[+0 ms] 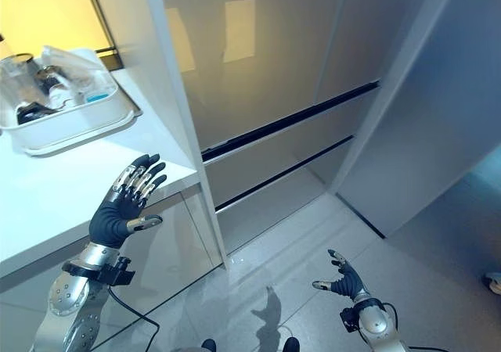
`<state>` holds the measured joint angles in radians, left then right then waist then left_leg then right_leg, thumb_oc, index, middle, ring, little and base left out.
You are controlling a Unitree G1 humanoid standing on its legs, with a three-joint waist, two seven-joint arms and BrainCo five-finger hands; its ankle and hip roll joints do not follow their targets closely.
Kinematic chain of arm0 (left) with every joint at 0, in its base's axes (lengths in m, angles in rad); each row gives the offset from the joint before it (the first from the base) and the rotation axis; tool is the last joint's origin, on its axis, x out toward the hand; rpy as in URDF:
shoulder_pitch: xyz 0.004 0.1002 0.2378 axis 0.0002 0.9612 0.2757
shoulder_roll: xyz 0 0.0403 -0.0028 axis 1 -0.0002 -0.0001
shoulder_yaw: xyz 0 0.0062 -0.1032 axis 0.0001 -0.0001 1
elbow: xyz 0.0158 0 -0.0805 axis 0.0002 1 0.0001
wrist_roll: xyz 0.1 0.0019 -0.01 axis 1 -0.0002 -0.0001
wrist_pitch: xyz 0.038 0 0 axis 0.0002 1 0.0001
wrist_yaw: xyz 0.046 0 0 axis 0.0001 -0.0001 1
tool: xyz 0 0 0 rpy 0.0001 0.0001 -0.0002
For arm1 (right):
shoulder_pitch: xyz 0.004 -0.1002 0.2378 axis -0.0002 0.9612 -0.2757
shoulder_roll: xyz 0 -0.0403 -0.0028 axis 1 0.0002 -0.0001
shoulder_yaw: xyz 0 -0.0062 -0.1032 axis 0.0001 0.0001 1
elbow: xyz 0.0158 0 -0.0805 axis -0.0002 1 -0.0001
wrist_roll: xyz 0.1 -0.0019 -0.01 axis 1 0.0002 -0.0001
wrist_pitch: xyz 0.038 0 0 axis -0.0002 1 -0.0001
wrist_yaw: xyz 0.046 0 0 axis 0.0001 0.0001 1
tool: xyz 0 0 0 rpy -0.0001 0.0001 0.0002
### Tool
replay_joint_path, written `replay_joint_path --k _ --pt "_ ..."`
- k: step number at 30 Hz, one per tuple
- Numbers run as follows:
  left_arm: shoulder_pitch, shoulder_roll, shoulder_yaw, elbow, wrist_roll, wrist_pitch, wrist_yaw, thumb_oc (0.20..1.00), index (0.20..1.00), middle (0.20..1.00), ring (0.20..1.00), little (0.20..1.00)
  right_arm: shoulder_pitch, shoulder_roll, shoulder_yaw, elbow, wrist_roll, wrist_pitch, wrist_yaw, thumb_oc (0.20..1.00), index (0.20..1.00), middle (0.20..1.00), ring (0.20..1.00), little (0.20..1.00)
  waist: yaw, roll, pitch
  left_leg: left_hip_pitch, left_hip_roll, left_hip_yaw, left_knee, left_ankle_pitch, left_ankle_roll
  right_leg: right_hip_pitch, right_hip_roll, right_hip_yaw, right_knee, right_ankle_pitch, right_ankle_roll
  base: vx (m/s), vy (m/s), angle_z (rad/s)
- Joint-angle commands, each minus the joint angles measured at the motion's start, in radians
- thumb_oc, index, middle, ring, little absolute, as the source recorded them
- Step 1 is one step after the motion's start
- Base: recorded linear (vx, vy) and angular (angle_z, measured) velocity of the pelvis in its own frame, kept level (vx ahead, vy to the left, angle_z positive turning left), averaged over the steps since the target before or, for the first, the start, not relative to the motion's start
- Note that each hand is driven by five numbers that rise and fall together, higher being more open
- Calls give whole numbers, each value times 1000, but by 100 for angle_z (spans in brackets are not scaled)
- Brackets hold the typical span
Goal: Take the drinks into the refrigerator
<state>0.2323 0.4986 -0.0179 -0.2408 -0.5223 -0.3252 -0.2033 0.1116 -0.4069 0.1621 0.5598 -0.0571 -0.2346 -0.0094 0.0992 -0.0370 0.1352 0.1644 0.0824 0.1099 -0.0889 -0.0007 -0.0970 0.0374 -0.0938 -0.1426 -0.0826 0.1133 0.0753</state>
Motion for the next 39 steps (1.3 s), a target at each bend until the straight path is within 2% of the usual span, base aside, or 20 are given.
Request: replay_joint_path --k 1,7,13,14,19,21,23,24,25,26,27,28,29,30,33,35,39 --pt "-5 38 -1 7 43 -69 -12 1000 1000 1000 1000 1000 -79 -32 18 -26 22 -55 -12 1000 1000 1000 1000 1000 7 -1 7 -4 -45 38 11 -70 61 3 -2 11 102 -72 53 -17 8 -40" --pt "16 84 -53 124 24 -55 -84 1000 1000 1000 1000 1000 -92 -35 26 -31 21 -61 -4 1000 1000 1000 1000 1000 -10 7 4 16 -40 87 4 -69 65 -17 11 69 106 -57 62 -5 12 -36" --pt "16 121 -115 217 6 -30 -144 1000 1000 1000 1000 1000 -105 -42 37 -34 28 -62 8 1000 1000 1000 1000 1000 -26 14 -1 23 -38 102 2 -72 71 -23 16 95 113 -52 67 -6 15 -15" --pt "13 124 -139 277 21 -24 -156 1000 1000 1000 1000 1000 -111 -43 47 -30 31 -64 13 1000 1000 1000 1000 1000 -29 13 -2 22 -36 106 2 -69 71 -27 17 105 115 -50 67 -25 1 -15" --pt "-12 108 -169 416 112 -24 -110 1000 1000 1000 1000 1000 -117 -41 54 -23 41 -64 11 1000 1000 1000 1000 1000 -34 11 -5 9 -37 91 2 -67 72 -26 16 99 111 -49 64 -26 -3 -6" --pt "-32 73 -181 571 230 -15 -43 1000 1000 1000 1000 1000 -119 -38 60 -13 45 -60 4 1000 1000 1000 1000 1000 -41 6 -7 -5 -39 79 2 -66 75 -31 13 95 109 -46 63 -42 0 1" --pt "-53 15 -180 717 287 2 1 1000 1000 1000 1000 1000 -123 -26 71 23 45 -57 0 1000 1000 1000 1000 1000 -44 3 -9 -11 -42 75 2 -64 77 -30 10 93 106 -44 63 -18 2 1" --pt "-57 12 -181 723 290 -1 2 1000 1000 1000 1000 1000 -125 -27 72 24 45 -58 -1 1000 1000 1000 1000 1000 -44 4 -8 -11 -42 75 2 -64 77 -30 10 92 106 -44 63 0 0 0" --pt "-97 -53 -167 893 413 10 84 1000 1000 1000 1000 1000 -130 -10 87 85 32 -44 -16 1000 1000 1000 1000 1000 -46 2 -9 -15 -47 71 2 -63 79 -29 6 89 100 -41 63 0 0 0" --pt "-98 -54 -168 894 413 10 84 1000 1000 1000 1000 1000 -130 -10 87 86 32 -44 -16 1000 1000 1000 1000 1000 -46 2 -9 -15 -47 70 2 -63 79 -29 6 88 100 -41 63 0 0 0" --pt "-136 -113 -151 1061 470 32 126 1000 1000 1000 1000 1000 -137 7 112 158 22 -36 -17 1000 1000 1000 1000 1000 -47 1 -11 -19 -50 69 2 -62 81 -30 3 88 96 -38 62 0 0 0" --pt "-156 -143 -127 1167 487 53 145 1000 1000 1000 1000 1000 -138 19 130 215 9 -26 -13 1000 1000 1000 1000 1000 -46 0 -14 -19 -50 69 2 -61 81 -30 2 89 96 -38 61 0 0 0" --pt "-156 -143 -127 1167 487 53 145 1000 1000 1000 1000 1000 -138 19 130 215 9 -26 -13 1000 1000 1000 1000 1000 -46 0 -14 -19 -50 69 2 -61 81 -30 2 89 96 -38 61 0 0 0" --pt "-192 -187 -86 1327 494 79 168 1000 1000 1000 1000 1000 -141 42 146 311 -5 -10 -13 1000 1000 1000 1000 1000 -47 0 -18 -20 -52 66 2 -61 79 -25 -1 83 95 -41 59 0 0 0" --pt "-216 -222 -49 1455 516 110 209 1000 1000 1000 1000 1000 -126 96 130 460 33 17 -13 1000 1000 1000 1000 1000 -51 -2 -24 -17 -54 57 2 -63 79 -12 -3 75 91 -44 55 21 2 8" --pt "-219 -234 -29 1492 495 120 200 1000 1000 1000 1000 1000 -119 141 86 573 110 38 -4 1000 1000 1000 1000 1000 -51 0 -30 -13 -55 52 2 -63 78 -4 -3 70 88 -49 52 31 -1 5" --pt "-217 -247 -4 1516 438 134 197 1000 1000 1000 1000 1000 -109 190 1 682 250 56 4 1000 1000 1000 1000 1000 -52 4 -36 -11 -57 36 2 -64 77 9 -8 61 81 -52 50 5 2 1"
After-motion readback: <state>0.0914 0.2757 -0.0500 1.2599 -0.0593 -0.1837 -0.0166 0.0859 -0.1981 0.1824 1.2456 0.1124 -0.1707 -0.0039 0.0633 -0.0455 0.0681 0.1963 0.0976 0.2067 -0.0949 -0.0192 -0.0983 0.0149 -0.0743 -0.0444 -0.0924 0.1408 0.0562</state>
